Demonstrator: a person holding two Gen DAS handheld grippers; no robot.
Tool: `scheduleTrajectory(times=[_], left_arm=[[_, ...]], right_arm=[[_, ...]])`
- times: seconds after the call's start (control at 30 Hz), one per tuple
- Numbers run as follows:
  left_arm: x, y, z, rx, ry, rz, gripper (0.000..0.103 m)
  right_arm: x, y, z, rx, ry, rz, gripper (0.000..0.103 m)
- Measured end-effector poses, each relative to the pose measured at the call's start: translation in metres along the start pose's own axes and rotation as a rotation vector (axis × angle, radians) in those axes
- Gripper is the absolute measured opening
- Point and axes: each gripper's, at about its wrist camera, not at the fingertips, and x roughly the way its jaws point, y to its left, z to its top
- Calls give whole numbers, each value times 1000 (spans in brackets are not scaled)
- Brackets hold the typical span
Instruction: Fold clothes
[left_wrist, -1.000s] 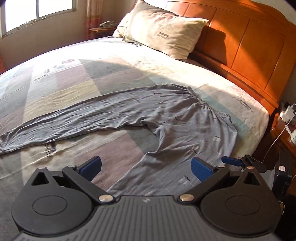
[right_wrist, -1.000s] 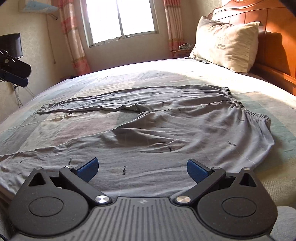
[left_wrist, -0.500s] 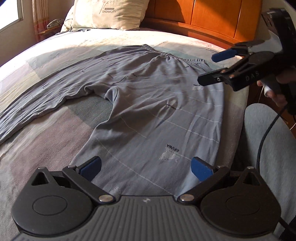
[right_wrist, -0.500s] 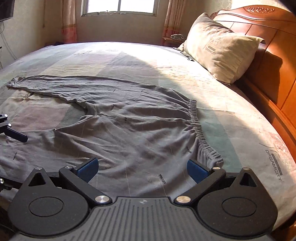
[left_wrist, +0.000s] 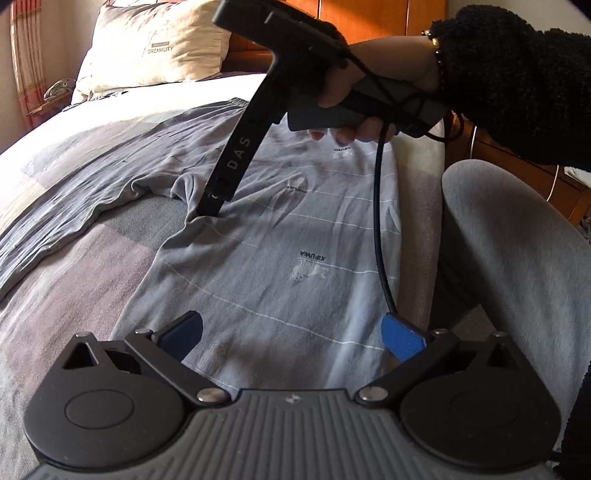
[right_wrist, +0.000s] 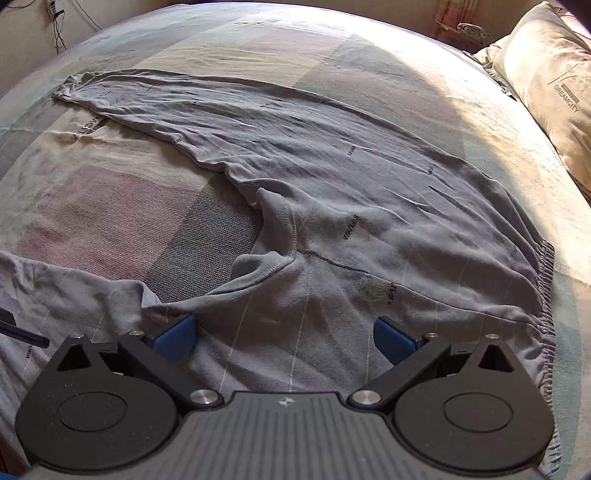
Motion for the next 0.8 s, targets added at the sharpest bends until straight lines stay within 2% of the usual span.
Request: scheduleTrajectory(times=[0.23,0.3,0.43,0.57,0.63,0.8], left_arm=[[-7,15,-3,-95,-42,-33,102],[-8,16,-4,-102,-46,-42,102],[-5,14,-4,-103,-35,-42,102],[-9,13,-3,-107,-59,-35,102],[-9,15,-3,-118,-56,-27,102],[-9,26,-4,-174,-60,-27,102]], right_arm=[[5,-20,13,125,-49,7,103],[-9,-21,6,113,-54,9,103],[-15,-29,-19,141,-13,-29,103],[-20,-37,-43,169,27,-67,103],[-9,-39,-47,186,31,-87,103],[-2,-49,-38,270,-24,-96,103]])
